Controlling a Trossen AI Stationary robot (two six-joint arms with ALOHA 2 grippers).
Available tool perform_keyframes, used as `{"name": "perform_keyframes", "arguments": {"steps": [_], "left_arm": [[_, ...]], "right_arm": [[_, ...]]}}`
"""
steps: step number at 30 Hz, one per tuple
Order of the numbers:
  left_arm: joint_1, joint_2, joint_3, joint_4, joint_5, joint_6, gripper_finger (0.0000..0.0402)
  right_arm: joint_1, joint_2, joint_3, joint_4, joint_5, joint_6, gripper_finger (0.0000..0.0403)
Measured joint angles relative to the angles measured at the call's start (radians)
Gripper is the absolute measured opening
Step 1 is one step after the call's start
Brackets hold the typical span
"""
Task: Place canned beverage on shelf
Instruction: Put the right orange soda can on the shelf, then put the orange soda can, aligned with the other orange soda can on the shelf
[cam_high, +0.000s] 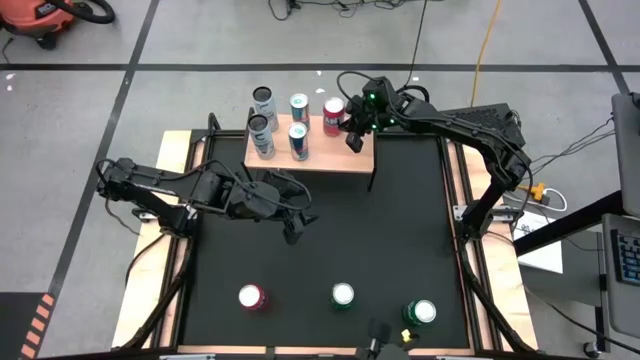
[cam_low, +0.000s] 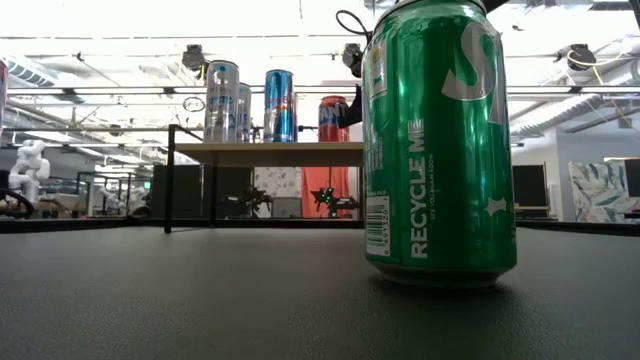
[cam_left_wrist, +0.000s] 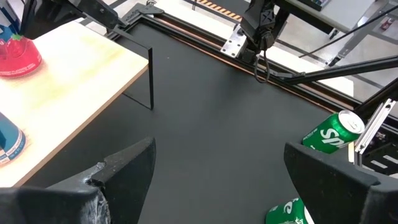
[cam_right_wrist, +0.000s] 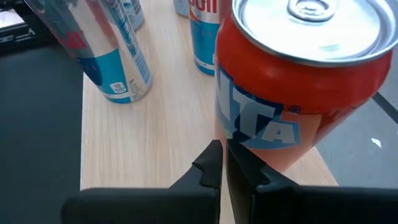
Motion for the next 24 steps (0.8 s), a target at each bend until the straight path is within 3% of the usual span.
{"name": "perform_keyframes", "arguments": {"steps": [9,15,24], "left_arm": [[-0.003,0.000,0.000,0.000,0.018,-0.004,0.0358],[-0.009,-0.024,0.001,-0.006,0.030,-0.028,0.0358],[-0.012,-0.055,0.001,-0.040,0.115,-0.024,0.0358]], "right_arm": [[0.006,-0.062,0.001,-0.111,-0.004,0.036,0.0000],[0.036,-0.183,0.001,-0.228,-0.062,0.178,0.0000],[0.213,-0.334,0.001,-0.365,-0.084,0.375,0.0000]]}}
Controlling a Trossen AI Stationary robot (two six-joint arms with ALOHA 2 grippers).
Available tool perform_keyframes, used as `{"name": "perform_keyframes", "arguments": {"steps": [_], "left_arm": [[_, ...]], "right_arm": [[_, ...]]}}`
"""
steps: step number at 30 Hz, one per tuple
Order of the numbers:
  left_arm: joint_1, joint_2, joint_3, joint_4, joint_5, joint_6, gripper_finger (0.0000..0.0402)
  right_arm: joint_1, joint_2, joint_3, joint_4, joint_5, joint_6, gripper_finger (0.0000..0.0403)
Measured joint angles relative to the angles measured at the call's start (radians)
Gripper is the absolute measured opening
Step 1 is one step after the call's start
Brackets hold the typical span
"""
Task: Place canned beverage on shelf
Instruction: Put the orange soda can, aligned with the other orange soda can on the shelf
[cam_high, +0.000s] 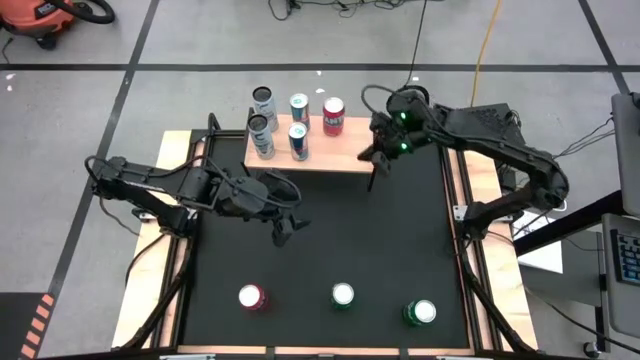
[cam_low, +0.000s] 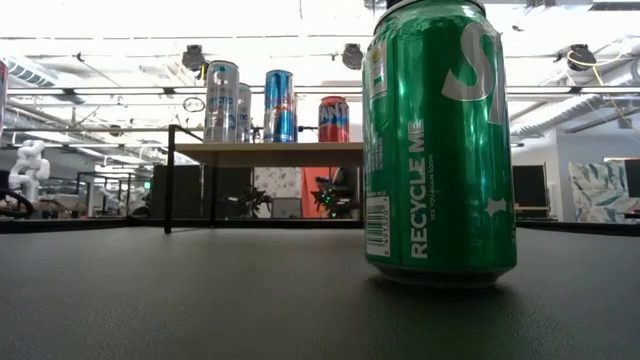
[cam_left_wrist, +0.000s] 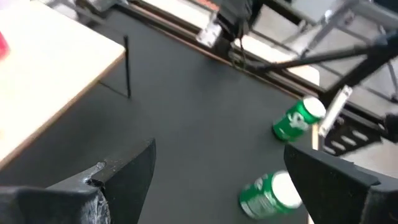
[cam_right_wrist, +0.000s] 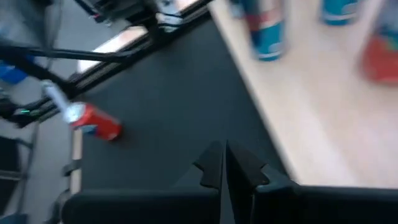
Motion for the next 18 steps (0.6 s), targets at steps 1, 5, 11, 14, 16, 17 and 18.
{"name": "perform_keyframes", "arguments": {"steps": [1,5,11,14,16,17,18], "left_arm": [[-0.002,-0.002,0.000,-0.001,0.016,-0.001,0.0358],[-0.025,-0.007,0.000,-0.021,0.056,-0.003,0.0358],[-0.106,-0.006,0.000,-0.044,0.065,-0.030,0.0358],[-0.150,-0.006,0.000,-0.048,0.023,-0.036,0.0358],[-0.174,-0.006,0.000,-0.049,0.002,-0.038,0.0358],[-0.185,-0.006,0.000,-0.049,-0.001,-0.035,0.0358],[-0.196,-0.006,0.000,-0.052,-0.001,-0.027,0.0358]], "right_arm": [[0.024,-0.011,0.000,-0.002,0.002,0.022,0.0000],[0.122,-0.049,0.000,-0.018,0.035,0.103,0.0000],[0.261,-0.081,0.000,-0.057,0.146,0.178,0.0000],[0.321,-0.087,0.000,-0.064,0.161,0.205,0.0000],[0.357,-0.087,0.000,-0.064,0.160,0.215,0.0000],[0.375,-0.087,0.000,-0.064,0.160,0.215,0.0000],[0.394,-0.087,0.000,-0.064,0.160,0.215,0.0000]]}}
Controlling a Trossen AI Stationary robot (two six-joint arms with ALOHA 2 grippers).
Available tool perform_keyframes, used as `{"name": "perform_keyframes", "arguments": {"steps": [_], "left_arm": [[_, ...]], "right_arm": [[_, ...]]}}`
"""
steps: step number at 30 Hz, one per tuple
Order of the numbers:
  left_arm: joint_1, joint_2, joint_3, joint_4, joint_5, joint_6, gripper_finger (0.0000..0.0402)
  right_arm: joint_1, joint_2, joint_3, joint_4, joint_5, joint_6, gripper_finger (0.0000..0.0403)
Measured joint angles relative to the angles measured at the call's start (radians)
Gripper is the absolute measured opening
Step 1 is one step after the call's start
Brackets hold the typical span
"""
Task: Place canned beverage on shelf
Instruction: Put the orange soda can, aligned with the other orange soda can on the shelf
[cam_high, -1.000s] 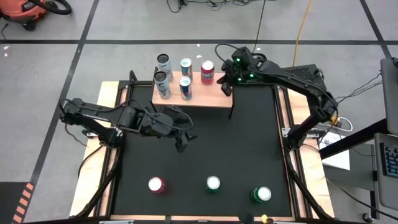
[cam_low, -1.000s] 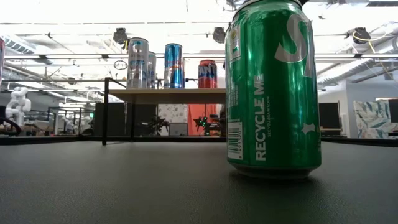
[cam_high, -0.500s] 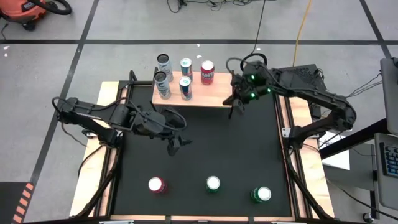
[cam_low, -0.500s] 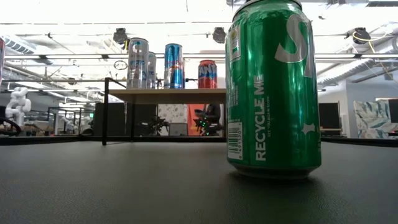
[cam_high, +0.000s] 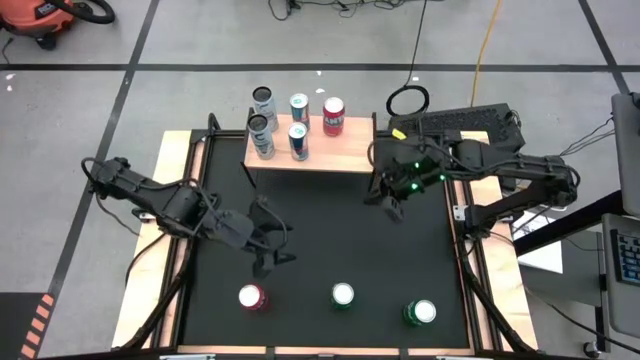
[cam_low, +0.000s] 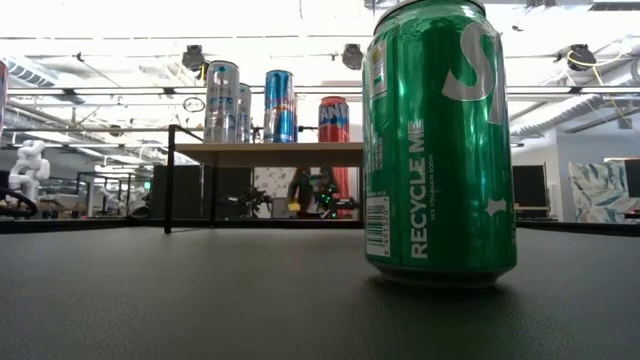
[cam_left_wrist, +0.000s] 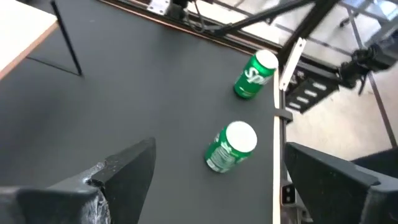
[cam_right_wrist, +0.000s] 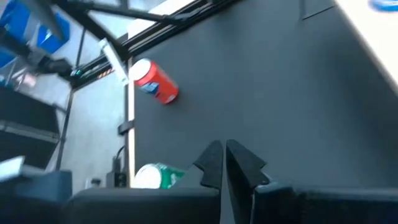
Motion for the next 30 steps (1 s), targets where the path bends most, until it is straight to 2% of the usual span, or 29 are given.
{"name": "perform_keyframes", "arguments": {"steps": [6,12,18,26,28,30], "left_arm": [[-0.060,0.000,0.000,-0.060,0.001,-0.014,0.0358],[-0.090,0.000,-0.001,-0.120,0.026,-0.155,0.0358],[-0.136,0.000,-0.001,-0.194,0.076,-0.285,0.0358],[-0.197,0.000,-0.001,-0.364,0.078,-0.347,0.0358],[-0.226,0.000,-0.001,-0.384,0.061,-0.352,0.0358],[-0.268,0.000,-0.001,-0.387,-0.025,-0.339,0.0358]], "right_arm": [[0.093,0.000,0.000,0.000,0.000,-0.020,0.0000],[0.154,0.000,0.000,-0.022,0.002,-0.077,0.0000],[0.196,0.001,-0.022,-0.045,0.003,-0.122,0.0000],[0.224,0.002,-0.071,-0.090,0.003,-0.087,0.0000],[0.224,0.002,-0.076,-0.090,0.003,-0.046,0.0000],[0.224,0.002,-0.076,-0.088,0.006,-0.005,0.0000]]}}
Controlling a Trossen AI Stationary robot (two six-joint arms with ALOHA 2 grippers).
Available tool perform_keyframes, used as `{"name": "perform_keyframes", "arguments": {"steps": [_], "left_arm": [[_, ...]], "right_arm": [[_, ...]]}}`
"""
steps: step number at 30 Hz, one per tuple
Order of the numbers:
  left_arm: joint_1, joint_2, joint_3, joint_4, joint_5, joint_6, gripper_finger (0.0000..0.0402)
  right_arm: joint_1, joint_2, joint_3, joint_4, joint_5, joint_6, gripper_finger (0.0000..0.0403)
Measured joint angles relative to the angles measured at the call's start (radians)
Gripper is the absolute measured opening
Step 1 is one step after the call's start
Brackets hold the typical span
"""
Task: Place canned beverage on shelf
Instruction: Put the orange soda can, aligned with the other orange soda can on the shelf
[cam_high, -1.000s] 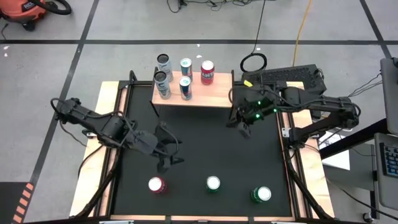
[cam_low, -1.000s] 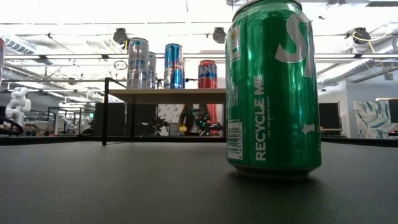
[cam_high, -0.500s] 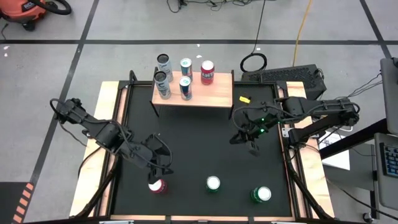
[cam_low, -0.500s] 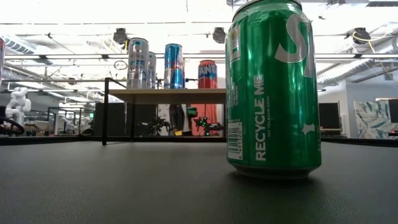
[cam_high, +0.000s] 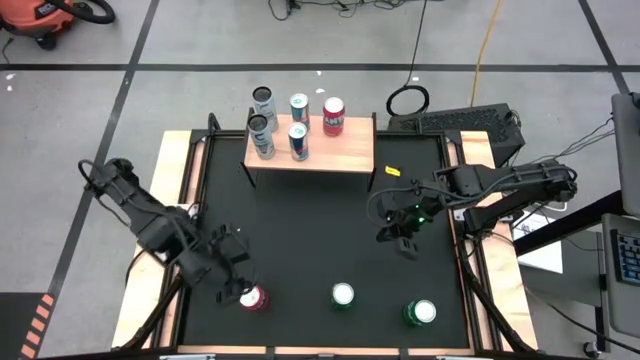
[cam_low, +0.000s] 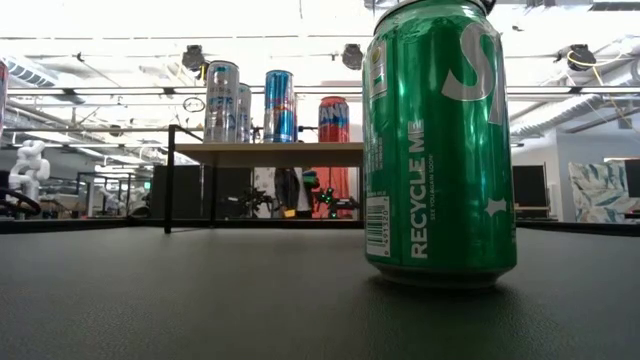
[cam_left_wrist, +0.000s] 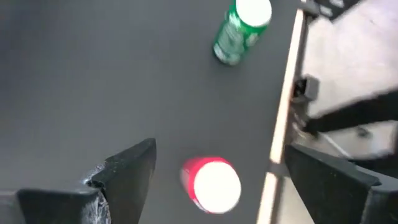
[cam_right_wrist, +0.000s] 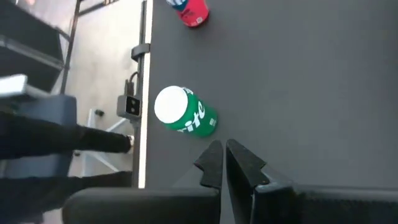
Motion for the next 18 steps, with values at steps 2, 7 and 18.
{"name": "perform_keyframes", "arguments": {"steps": [2,7,18], "left_arm": [[-0.046,0.000,0.000,-0.004,-0.110,0.023,0.0358],[-0.113,0.020,0.000,-0.053,-0.194,0.054,0.0358],[-0.135,0.052,0.000,0.030,-0.145,-0.063,0.0359]], "right_arm": [[0.001,0.000,0.000,0.001,0.030,0.057,0.0000],[0.011,0.000,0.000,0.026,0.078,0.220,0.0000],[0.050,0.000,0.000,0.136,0.246,0.364,0.0000]]}}
